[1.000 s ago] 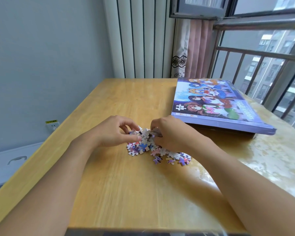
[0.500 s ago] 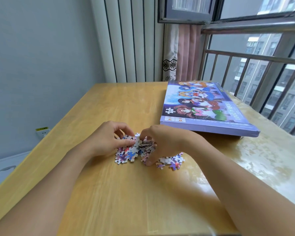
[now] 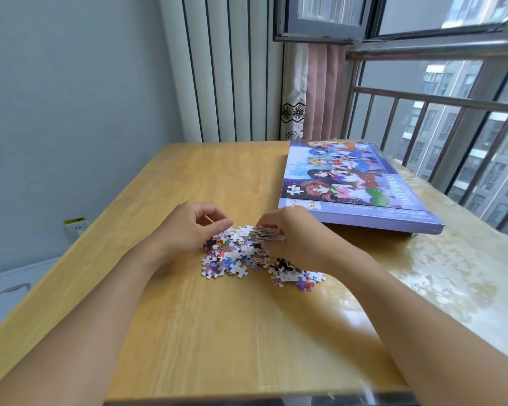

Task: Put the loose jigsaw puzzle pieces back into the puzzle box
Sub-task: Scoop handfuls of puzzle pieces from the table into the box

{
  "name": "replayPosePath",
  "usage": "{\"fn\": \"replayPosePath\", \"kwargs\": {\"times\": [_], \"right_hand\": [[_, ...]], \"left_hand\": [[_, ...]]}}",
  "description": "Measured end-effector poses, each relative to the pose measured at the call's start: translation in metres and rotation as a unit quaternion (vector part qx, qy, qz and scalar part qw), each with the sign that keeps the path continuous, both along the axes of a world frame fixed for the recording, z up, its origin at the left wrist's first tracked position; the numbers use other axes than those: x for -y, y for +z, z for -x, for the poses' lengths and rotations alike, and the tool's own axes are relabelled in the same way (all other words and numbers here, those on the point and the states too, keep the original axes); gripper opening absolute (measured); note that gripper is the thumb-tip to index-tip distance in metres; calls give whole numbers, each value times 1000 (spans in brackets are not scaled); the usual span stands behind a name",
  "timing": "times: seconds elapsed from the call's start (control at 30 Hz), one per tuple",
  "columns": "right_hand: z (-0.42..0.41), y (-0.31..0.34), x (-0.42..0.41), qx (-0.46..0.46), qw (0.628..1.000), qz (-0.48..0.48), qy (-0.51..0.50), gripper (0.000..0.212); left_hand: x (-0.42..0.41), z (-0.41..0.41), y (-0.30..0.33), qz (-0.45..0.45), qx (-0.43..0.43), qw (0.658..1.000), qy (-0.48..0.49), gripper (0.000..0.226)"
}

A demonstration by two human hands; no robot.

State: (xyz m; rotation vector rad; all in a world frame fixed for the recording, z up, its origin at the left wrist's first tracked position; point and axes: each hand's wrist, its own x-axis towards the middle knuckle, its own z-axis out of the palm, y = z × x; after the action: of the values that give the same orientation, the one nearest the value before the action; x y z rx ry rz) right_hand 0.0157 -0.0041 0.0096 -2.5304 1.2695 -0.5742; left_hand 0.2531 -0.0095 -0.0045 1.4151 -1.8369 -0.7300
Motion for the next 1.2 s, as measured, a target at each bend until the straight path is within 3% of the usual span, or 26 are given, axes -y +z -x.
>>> {"fn": "replayPosePath", "kwargs": {"times": [0.1,0.17,0.3,0.43,0.5,0.57,0.63,0.77,0.87,0.93,1.07,1.2], "right_hand": [[12,1,-4,102,994,-20,-18,3],[19,4,-8,208,972,-105,-30,9],[39,11,-18,411,862,-293,-34,4],[56,21,-20,515,771,-372,-46,11],[63,25,-21,547,733,-401,-59,17],[68,25,-22,564,709,-418,-66,16],[77,21,-26,552,714,-425,-72,10],[85,16,-34,551,694,-457,-79,2],[94,22,-25,605,615,-490,-127,2],[101,29,-10,640,559,-500,-167,11],[112,50,16,721,460,-477,-203,27],[111,68,21,724,468,-458,-216,26]], "left_hand": [[1,1,0,50,-11,998,25,8],[-1,5,2,92,-7,995,45,4],[7,33,11,162,72,984,8,30],[36,76,18,160,267,947,-76,70],[51,96,19,168,305,933,-88,66],[59,110,21,178,273,940,-104,37],[65,120,27,175,232,953,-83,13],[75,129,50,190,192,962,-22,25],[76,140,78,207,138,968,-15,28],[78,146,96,216,126,968,-12,36],[81,157,112,224,120,967,-13,32],[82,161,118,233,120,965,-4,32]]}}
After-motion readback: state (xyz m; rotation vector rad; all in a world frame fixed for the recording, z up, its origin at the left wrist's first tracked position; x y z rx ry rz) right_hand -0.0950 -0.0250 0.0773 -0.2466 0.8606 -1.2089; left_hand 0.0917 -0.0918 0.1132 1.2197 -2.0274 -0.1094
